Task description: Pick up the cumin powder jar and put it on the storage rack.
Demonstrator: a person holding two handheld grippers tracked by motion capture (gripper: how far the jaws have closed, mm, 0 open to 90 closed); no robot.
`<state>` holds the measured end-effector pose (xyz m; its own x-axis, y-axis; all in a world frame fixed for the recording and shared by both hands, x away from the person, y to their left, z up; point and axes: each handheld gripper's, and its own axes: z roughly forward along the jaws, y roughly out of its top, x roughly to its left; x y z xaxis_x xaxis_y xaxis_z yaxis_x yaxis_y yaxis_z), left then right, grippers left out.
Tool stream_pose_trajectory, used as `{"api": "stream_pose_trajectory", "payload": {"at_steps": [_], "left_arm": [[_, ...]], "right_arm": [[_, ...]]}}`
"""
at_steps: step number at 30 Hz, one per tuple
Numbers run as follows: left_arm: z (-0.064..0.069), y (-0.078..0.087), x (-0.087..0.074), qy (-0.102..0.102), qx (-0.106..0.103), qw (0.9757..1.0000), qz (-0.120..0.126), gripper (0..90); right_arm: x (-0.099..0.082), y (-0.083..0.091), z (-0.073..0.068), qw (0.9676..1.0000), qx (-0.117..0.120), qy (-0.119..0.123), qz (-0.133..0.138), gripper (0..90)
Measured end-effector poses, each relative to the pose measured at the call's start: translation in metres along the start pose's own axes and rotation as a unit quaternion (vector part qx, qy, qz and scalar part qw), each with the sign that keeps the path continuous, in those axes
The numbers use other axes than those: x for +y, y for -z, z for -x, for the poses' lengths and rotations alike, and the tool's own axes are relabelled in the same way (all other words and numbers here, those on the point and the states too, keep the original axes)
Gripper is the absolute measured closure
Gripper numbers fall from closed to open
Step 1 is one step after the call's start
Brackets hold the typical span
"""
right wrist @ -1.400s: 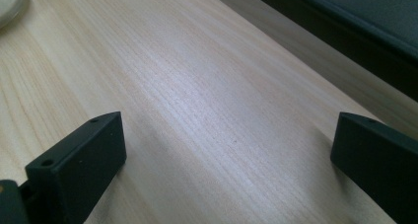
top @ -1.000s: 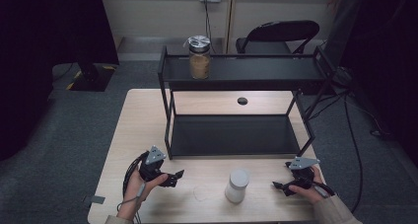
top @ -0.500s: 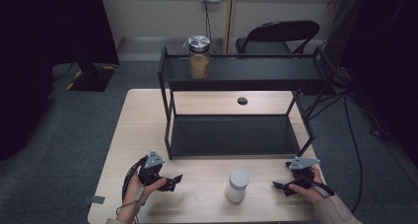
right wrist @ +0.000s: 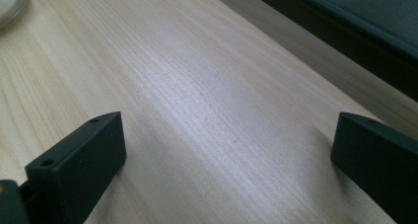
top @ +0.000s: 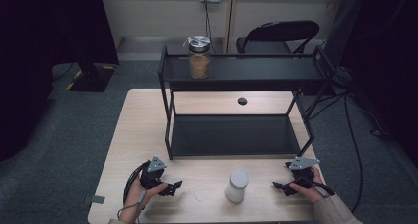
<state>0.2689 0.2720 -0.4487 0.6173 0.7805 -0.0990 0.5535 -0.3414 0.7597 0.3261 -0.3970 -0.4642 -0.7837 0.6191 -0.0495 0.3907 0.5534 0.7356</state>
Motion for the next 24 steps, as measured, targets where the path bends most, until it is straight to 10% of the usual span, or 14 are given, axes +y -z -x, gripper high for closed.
{"api": "stream_pose_trajectory", "payload": {"at_steps": [24], "left_arm": [[0.005,-0.012,-0.001,-0.016,0.016,0.9988,-0.043,2.0]], "right_arm": [[0.0,0.0,0.0,1.0,0.0,0.0,0.0,0.0]]}}
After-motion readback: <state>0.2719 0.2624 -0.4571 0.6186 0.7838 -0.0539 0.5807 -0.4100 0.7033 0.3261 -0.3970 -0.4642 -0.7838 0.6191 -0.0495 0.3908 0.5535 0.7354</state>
